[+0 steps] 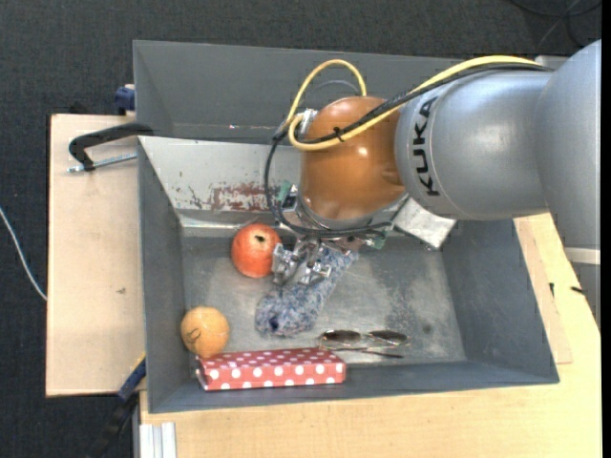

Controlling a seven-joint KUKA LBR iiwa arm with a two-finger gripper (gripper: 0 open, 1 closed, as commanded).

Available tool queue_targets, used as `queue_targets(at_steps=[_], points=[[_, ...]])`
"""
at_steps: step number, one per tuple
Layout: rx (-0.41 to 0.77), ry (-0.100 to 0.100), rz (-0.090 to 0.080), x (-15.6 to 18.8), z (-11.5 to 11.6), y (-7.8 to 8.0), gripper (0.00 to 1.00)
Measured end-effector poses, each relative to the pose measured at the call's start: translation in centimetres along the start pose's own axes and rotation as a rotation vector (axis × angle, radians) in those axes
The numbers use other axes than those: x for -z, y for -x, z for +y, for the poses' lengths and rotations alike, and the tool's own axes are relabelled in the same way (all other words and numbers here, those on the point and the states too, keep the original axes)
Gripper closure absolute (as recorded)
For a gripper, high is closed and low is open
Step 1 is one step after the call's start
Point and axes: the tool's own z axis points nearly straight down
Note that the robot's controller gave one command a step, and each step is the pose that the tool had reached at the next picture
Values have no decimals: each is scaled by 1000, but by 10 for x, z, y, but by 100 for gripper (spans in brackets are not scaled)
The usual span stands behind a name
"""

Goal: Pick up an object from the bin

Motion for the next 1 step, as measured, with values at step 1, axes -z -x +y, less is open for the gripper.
queue_targets(at_steps=[1], points=[[0,0,0,0,0,0,100]])
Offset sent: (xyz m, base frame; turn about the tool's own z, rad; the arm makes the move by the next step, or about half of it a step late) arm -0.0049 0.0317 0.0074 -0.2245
